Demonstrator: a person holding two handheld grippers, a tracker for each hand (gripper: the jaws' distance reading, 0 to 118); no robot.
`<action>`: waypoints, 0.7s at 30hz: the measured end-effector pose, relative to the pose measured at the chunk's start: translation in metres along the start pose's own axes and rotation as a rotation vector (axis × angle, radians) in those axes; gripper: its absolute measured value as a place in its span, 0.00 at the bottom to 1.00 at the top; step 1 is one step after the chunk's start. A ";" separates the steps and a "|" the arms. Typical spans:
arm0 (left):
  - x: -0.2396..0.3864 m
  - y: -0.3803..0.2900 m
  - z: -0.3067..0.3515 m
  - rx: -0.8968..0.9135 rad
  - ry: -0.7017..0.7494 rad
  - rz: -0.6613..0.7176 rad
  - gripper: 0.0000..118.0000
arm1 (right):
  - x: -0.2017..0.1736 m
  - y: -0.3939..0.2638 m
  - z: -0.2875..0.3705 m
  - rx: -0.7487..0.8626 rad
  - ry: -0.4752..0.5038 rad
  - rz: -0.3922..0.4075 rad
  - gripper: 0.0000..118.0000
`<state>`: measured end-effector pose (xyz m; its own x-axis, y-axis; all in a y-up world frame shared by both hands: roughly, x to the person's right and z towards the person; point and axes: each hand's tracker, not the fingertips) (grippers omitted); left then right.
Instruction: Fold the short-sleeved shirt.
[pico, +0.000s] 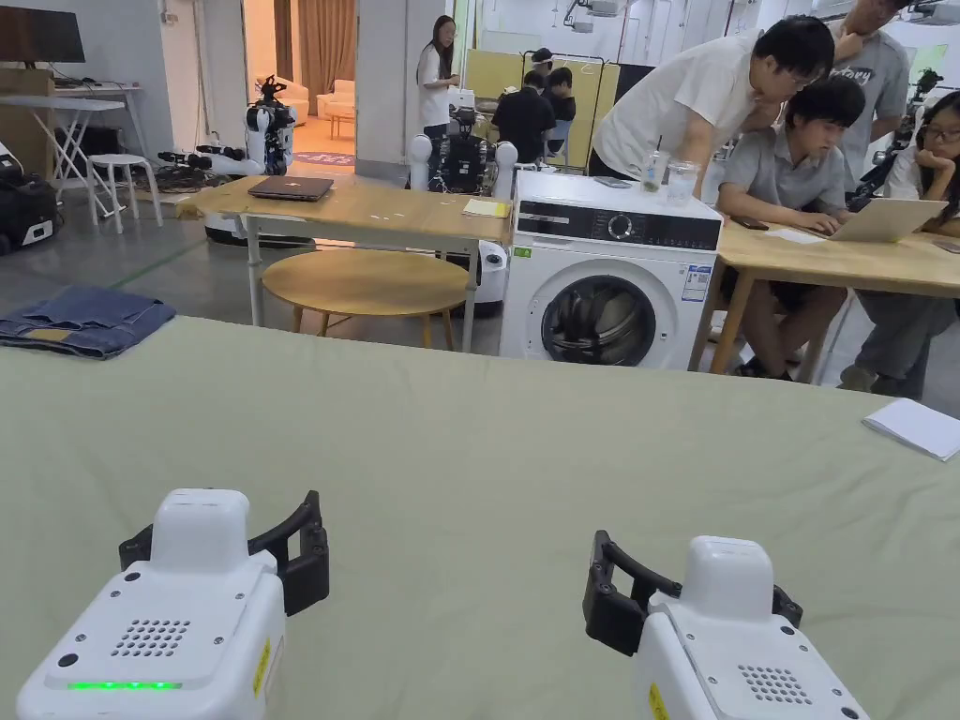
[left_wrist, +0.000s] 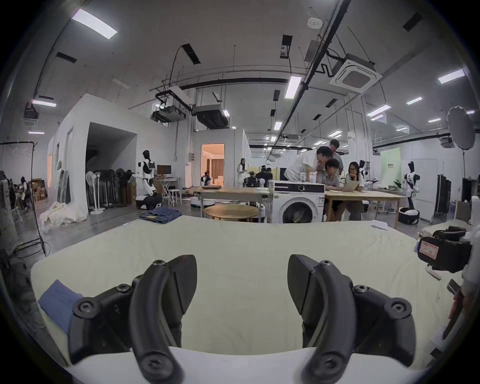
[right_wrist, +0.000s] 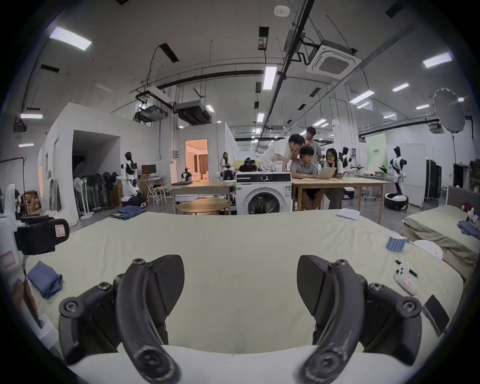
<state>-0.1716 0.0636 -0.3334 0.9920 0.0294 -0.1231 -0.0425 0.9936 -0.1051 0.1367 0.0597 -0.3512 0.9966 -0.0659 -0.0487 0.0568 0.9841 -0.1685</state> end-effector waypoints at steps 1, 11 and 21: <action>-0.001 0.000 0.000 -0.002 0.006 0.002 0.62 | -0.001 0.001 -0.001 -0.003 -0.007 0.002 0.78; -0.002 -0.001 -0.006 -0.016 -0.024 0.000 0.62 | -0.009 0.007 -0.009 -0.019 -0.018 -0.035 0.78; -0.002 -0.001 -0.008 -0.010 0.000 -0.014 0.62 | -0.017 0.015 -0.011 -0.041 -0.077 -0.041 0.78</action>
<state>-0.1742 0.0621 -0.3409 0.9924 0.0155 -0.1219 -0.0298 0.9927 -0.1165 0.1198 0.0737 -0.3638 0.9952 -0.0912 0.0350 0.0965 0.9732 -0.2087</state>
